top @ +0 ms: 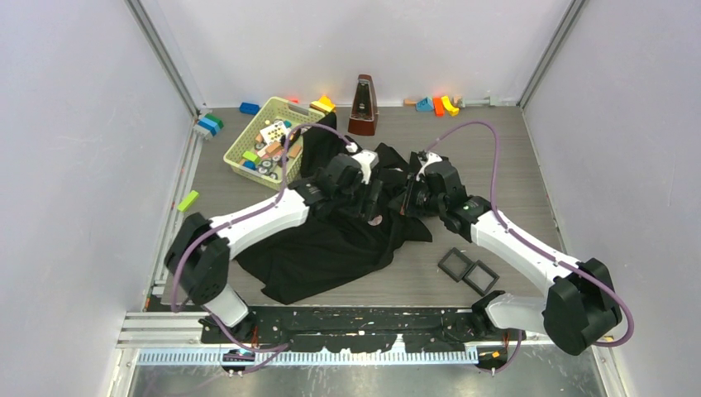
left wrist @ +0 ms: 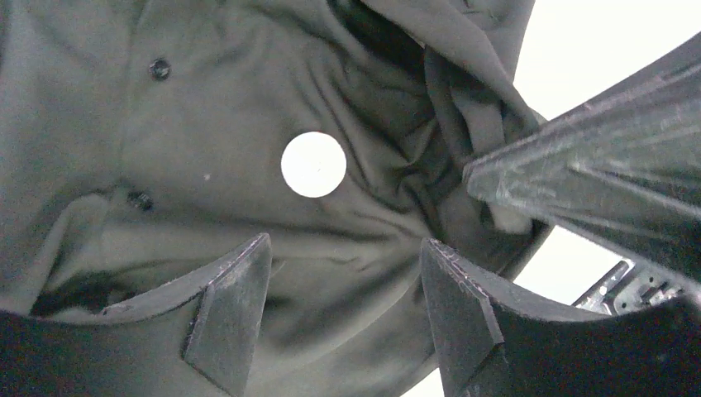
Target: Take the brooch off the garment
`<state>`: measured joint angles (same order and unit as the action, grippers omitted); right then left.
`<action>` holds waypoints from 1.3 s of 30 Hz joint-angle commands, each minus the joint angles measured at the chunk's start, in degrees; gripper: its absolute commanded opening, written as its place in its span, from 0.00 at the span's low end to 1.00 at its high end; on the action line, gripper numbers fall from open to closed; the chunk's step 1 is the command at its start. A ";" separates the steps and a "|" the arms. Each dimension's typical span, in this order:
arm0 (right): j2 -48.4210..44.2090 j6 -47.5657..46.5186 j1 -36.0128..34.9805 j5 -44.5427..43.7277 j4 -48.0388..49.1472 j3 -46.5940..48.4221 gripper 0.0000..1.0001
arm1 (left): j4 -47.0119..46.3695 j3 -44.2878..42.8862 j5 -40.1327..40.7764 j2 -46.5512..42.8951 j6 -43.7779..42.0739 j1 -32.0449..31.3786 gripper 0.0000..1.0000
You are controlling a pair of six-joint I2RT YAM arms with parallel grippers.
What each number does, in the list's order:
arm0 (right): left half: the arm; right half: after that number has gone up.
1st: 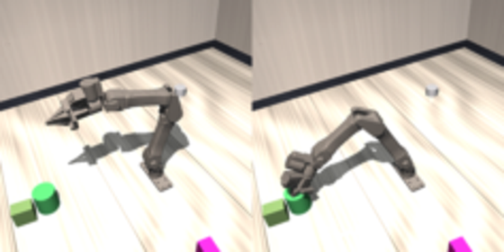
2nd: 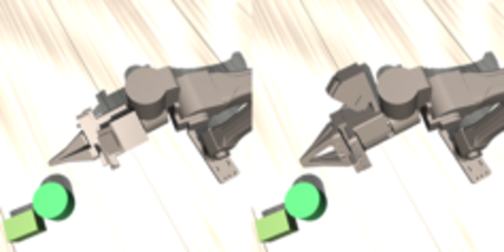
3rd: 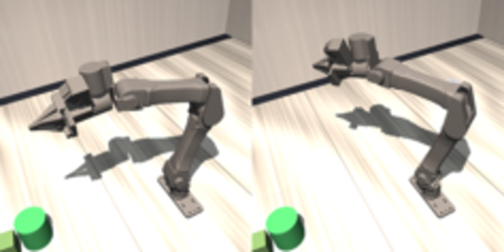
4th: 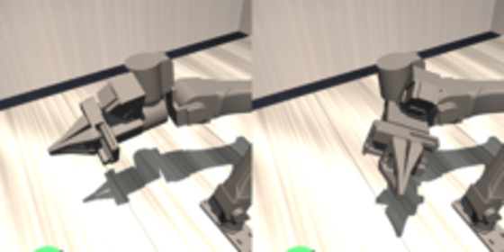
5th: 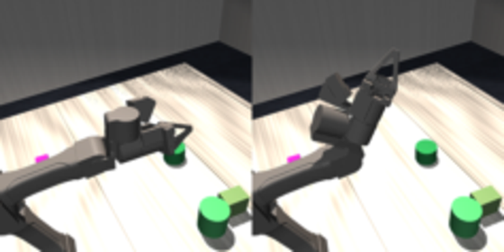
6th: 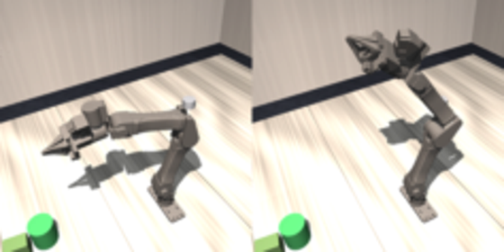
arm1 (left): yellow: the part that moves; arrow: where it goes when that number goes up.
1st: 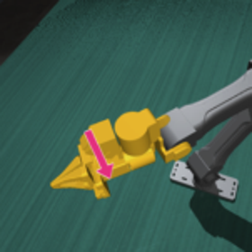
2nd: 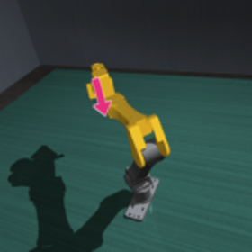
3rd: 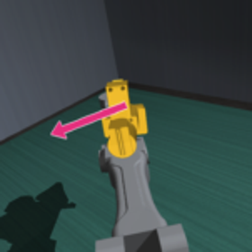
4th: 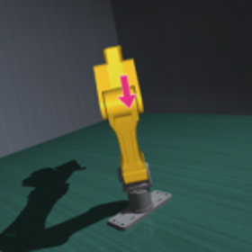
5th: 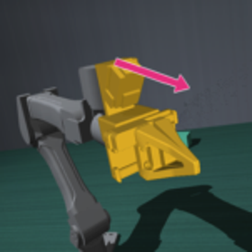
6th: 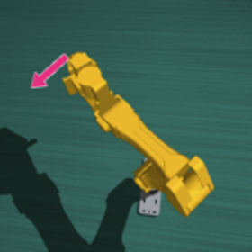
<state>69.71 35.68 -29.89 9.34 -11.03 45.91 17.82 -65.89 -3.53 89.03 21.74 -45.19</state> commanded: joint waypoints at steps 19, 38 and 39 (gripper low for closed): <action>1.71 5.45 0.00 -23.30 -11.36 0.24 0.56 | 12.76 -24.01 10.61 28.16 -6.62 -6.31 0.63; 3.44 4.38 0.01 -20.64 -9.61 -0.86 0.55 | 13.68 -22.21 13.29 25.81 -2.71 -3.66 0.00; 3.60 3.97 0.01 -19.95 -9.31 -0.90 0.55 | 13.26 -21.39 12.29 24.90 -2.33 -3.15 0.00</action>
<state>73.03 40.66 -29.89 -11.38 -23.20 44.99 31.46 -90.24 11.51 117.25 17.26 -50.28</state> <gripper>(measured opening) 0.555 0.020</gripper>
